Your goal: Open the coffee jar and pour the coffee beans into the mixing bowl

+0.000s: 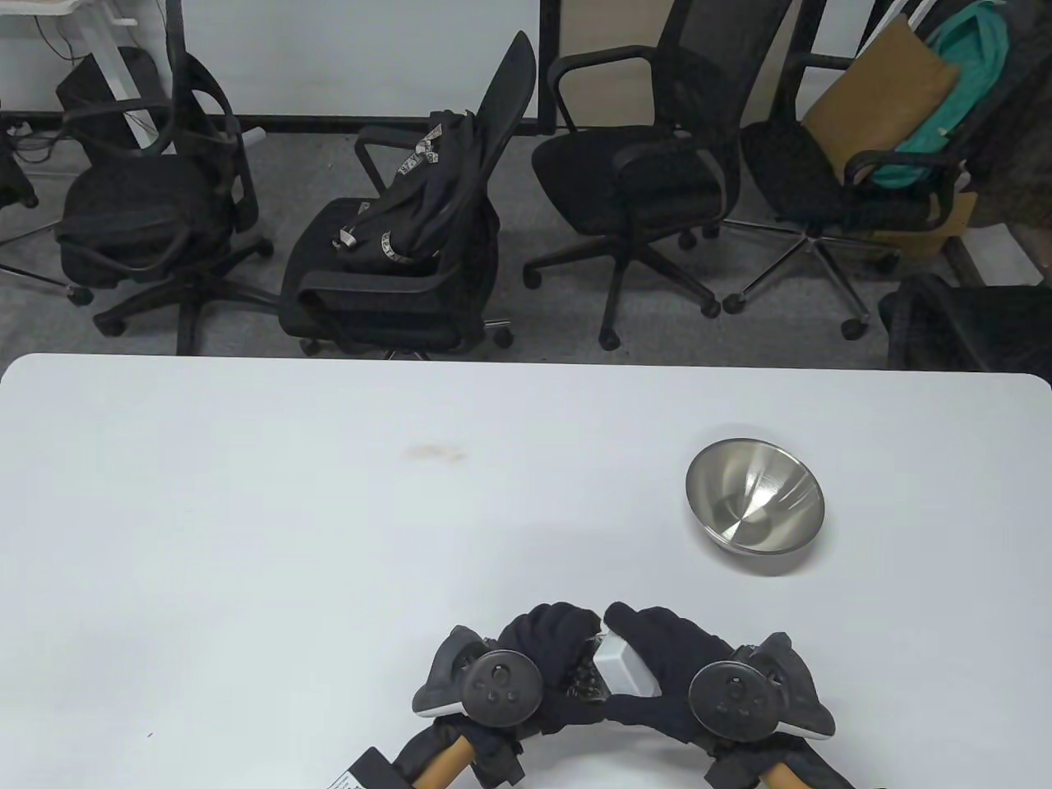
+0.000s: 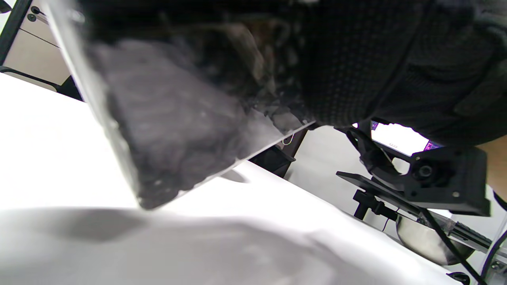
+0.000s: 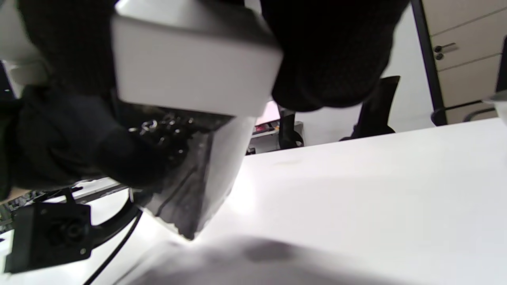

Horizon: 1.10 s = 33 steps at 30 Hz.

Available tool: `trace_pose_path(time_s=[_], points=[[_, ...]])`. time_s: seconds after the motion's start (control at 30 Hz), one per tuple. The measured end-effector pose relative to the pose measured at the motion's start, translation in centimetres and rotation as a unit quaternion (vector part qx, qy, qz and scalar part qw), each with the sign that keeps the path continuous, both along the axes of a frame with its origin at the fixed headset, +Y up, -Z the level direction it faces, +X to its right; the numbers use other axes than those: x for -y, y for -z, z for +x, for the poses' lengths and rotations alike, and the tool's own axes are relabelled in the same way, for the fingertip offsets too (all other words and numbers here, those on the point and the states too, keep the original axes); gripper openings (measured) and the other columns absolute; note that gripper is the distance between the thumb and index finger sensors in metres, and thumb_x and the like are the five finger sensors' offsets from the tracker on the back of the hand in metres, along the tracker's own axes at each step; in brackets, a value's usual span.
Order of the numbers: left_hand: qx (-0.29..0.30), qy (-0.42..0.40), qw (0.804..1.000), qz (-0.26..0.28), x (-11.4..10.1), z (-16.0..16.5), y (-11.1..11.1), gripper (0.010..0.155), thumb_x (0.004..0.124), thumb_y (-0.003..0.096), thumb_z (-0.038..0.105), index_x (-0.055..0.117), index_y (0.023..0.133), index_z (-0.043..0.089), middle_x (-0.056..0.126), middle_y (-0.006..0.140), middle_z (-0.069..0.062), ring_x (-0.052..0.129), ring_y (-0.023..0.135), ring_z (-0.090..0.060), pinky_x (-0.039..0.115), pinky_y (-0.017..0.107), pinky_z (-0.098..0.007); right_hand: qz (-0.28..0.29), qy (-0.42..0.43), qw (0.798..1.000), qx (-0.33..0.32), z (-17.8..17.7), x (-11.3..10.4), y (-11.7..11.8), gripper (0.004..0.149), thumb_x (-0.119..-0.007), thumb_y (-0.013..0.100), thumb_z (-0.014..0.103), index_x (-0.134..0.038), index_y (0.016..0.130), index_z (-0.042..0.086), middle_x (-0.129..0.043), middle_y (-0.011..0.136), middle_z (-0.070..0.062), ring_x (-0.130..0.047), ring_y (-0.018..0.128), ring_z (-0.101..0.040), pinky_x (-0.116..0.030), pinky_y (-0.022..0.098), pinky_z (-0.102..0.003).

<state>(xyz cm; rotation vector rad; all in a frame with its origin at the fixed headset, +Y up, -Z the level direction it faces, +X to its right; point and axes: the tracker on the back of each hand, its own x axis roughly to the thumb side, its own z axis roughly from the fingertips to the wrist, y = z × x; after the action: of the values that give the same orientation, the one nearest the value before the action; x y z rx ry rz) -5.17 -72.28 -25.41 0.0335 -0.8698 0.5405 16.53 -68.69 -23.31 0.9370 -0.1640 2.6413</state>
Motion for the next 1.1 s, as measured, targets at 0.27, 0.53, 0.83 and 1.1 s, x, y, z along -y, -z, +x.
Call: trace_pose_path(time_s=[0.27, 0.53, 0.83, 1.1], points=[[0.022, -0.015, 0.999, -0.02, 0.0, -0.3, 0.3, 0.092, 0.101, 0.042, 0.052, 0.057, 0.108, 0.005, 0.07, 0.102, -0.023, 0.08, 0.088, -0.041, 0.073, 0.068, -0.057, 0.035, -0.021, 0.998, -0.043, 0.0, -0.3, -0.4, 0.08, -0.088, 0.048, 0.053, -0.045, 0.113, 0.034, -0.06, 0.11, -0.02, -0.074, 0.087, -0.041, -0.077, 0.064, -0.053], [0.031, -0.017, 0.999, -0.04, 0.3, -0.4, 0.5, 0.092, 0.101, 0.0417, 0.052, 0.057, 0.108, 0.005, 0.07, 0.102, -0.022, 0.081, 0.088, -0.041, 0.073, 0.068, -0.057, 0.033, -0.031, 0.997, -0.056, -0.3, -0.2, -0.6, 0.079, -0.091, 0.048, 0.045, -0.044, 0.11, 0.04, -0.053, 0.115, -0.016, -0.067, 0.094, -0.043, -0.072, 0.069, -0.057], [0.033, -0.018, 0.998, -0.051, 0.4, -0.4, 0.6, 0.092, 0.101, 0.042, 0.052, 0.056, 0.108, 0.005, 0.069, 0.103, -0.022, 0.08, 0.089, -0.041, 0.073, 0.068, -0.057, 0.018, -0.047, 0.996, -0.071, -0.4, -0.2, -0.6, 0.086, -0.089, 0.049, 0.046, -0.032, 0.114, 0.037, -0.043, 0.117, -0.024, -0.06, 0.1, -0.047, -0.067, 0.071, -0.061], [-0.017, 0.013, 1.0, -0.006, 0.1, 0.2, 0.0, 0.093, 0.101, 0.0422, 0.051, 0.056, 0.108, 0.004, 0.068, 0.103, -0.023, 0.079, 0.089, -0.042, 0.072, 0.068, -0.058, -0.004, 0.018, 1.0, 0.025, 0.5, 0.0, 0.0, 0.092, -0.057, 0.057, 0.071, -0.026, 0.121, 0.012, -0.045, 0.112, -0.038, -0.063, 0.092, -0.056, -0.069, 0.063, -0.065]])
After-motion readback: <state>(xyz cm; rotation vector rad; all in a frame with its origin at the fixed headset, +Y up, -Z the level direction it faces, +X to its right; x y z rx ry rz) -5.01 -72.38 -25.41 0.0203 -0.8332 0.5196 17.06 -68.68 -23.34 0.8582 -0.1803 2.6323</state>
